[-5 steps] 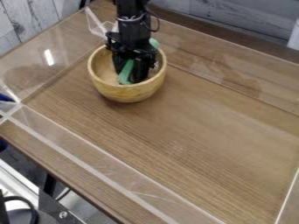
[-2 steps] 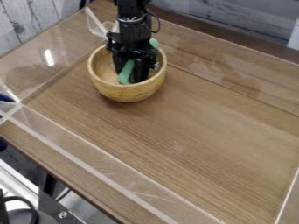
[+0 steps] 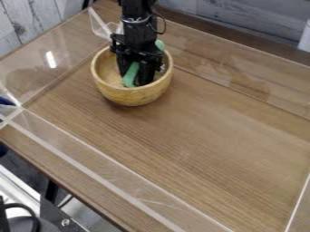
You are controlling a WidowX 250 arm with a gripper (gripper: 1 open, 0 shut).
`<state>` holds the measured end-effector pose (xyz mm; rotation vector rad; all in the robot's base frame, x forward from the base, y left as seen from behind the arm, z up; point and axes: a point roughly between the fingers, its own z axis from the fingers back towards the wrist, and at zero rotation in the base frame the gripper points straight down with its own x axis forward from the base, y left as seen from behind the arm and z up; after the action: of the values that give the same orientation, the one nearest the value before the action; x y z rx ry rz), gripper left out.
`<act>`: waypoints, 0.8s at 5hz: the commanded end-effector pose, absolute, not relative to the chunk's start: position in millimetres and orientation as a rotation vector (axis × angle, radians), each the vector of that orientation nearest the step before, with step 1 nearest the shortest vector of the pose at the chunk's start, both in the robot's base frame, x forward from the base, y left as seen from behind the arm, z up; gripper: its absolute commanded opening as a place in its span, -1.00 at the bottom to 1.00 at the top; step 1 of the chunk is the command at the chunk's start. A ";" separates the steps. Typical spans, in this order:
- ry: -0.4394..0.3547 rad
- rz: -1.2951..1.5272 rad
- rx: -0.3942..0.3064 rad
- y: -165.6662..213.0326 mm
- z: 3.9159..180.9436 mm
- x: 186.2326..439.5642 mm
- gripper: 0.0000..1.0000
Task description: Put the green block in the brown bowl
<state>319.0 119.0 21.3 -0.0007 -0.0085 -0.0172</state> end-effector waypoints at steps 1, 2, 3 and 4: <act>0.010 0.010 -0.012 121.8 8.7 317.2 -1.00; 0.011 0.012 -0.015 121.0 8.4 317.6 -1.00; 0.011 0.014 -0.018 120.2 8.5 317.9 -1.00; 0.010 0.016 -0.022 119.4 8.8 318.2 -1.00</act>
<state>320.9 118.4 20.8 -0.0112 -0.0125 -0.0015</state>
